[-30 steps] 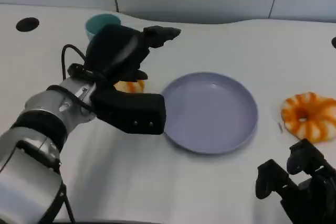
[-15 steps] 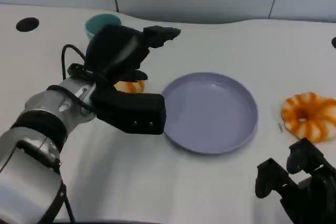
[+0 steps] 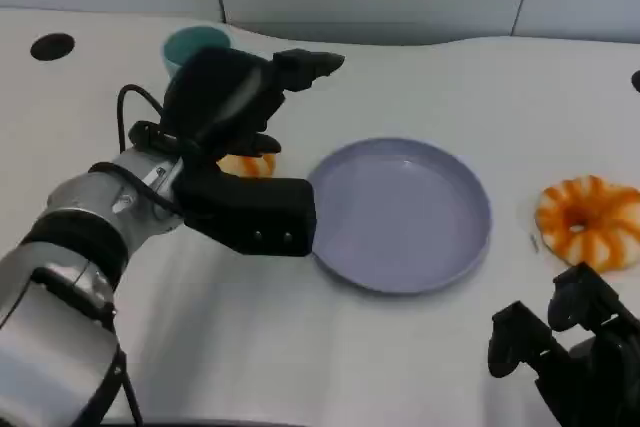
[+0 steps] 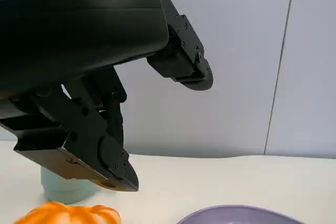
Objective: Grasp the bread from the table and place it into the plate.
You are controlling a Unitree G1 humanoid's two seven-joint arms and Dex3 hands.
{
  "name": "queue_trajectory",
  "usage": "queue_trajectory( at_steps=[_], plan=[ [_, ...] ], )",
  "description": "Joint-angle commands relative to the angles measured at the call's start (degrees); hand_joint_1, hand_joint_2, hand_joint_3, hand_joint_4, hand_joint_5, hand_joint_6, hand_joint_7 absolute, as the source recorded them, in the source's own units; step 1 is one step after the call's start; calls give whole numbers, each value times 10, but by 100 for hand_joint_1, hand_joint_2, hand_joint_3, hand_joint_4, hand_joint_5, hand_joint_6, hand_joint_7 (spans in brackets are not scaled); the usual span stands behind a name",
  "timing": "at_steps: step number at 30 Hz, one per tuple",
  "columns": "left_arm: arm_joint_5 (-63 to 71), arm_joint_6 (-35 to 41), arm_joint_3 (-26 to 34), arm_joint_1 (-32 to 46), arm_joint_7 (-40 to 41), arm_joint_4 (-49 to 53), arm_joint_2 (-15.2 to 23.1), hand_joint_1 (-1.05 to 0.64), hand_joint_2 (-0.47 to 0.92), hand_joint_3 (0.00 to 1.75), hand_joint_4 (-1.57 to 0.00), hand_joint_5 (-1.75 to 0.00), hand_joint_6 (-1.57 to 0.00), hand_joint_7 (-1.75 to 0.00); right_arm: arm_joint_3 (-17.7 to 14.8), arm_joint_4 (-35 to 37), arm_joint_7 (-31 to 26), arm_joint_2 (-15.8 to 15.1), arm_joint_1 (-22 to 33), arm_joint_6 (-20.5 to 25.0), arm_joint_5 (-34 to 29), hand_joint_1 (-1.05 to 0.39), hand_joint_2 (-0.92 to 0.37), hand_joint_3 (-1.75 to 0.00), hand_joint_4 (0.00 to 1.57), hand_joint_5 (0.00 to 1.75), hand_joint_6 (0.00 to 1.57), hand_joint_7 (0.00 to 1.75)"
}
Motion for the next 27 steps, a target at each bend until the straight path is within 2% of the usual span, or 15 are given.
queue_trajectory(
  at_steps=[1, 27],
  plan=[
    [3, 0, -3, -9, 12, 3, 8, 21, 57, 0, -121, -65, -144, 0, -5, 2, 0, -1, -1, -9, -3, -45, -88, 0, 76, 175, 64, 175],
    [3, 0, -4, -9, 13, 3, 8, 22, 56, 0, -121, -65, -144, 0, -5, 3, 0, -1, -2, -10, -4, -45, -88, 0, 76, 175, 64, 175]
  ],
)
